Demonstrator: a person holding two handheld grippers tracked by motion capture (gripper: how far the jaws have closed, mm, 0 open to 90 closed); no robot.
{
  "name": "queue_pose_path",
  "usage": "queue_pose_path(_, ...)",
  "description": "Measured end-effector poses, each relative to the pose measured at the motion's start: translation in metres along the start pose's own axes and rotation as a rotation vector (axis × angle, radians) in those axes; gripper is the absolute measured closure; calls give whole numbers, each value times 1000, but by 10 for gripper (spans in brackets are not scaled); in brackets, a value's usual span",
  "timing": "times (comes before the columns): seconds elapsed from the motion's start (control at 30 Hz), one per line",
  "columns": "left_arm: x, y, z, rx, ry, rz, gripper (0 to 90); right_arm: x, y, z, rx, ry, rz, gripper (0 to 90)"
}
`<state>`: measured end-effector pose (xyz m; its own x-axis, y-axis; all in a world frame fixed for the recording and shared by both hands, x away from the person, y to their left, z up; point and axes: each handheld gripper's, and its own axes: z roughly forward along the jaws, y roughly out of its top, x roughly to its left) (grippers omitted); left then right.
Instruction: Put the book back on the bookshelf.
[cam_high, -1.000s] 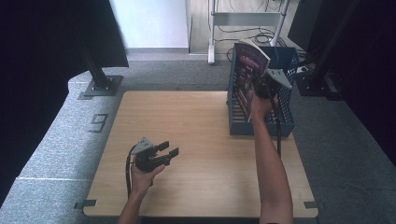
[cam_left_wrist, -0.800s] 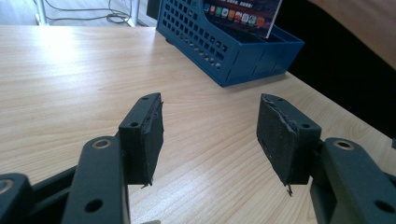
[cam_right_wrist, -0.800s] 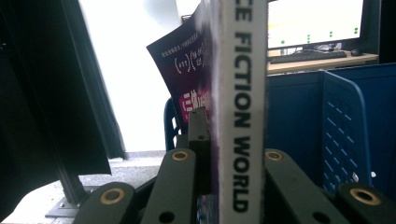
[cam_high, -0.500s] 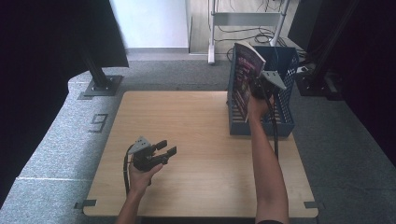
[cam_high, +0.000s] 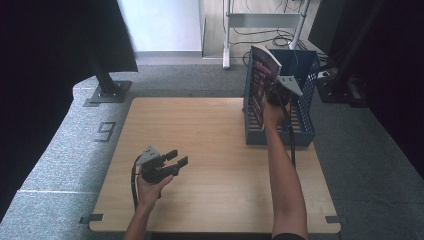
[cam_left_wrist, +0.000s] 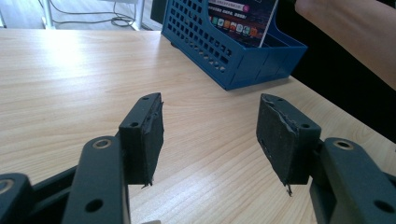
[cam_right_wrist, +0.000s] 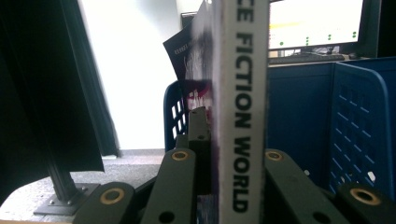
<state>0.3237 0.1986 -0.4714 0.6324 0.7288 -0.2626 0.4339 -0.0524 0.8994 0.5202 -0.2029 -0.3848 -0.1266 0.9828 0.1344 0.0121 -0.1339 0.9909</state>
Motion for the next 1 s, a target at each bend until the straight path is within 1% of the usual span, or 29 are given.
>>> queue_pose_path(0.07, 1, 0, 0, 0, 1, -2, 415, 0, -3, 2, 9, -2, -11, 814)
queue_pose_path(0.17, 2, -1, 1, 6, 2, -3, 414, 2, -10, 4, 24, -2, -15, 814)
queue_pose_path(0.37, 2, -1, 0, 4, 4, -5, 414, 3, -26, 8, 42, -8, -6, 814)
queue_pose_path(0.53, 2, -2, 0, 6, 4, -5, 414, 3, -36, 9, 70, -7, -8, 813)
queue_pose_path(0.57, 2, -2, 0, 7, 4, -4, 414, 3, -37, 9, 68, -8, -11, 813)
queue_pose_path(0.67, 2, -2, 0, 6, 4, -5, 414, 3, -38, 7, 64, -2, -4, 811)
queue_pose_path(0.83, -1, -2, 1, 8, -5, 1, 414, 3, -40, -1, 77, 10, 11, 806)
queue_pose_path(1.0, -5, 0, 1, 7, -10, 10, 413, 4, -41, -10, 99, 25, 4, 801)
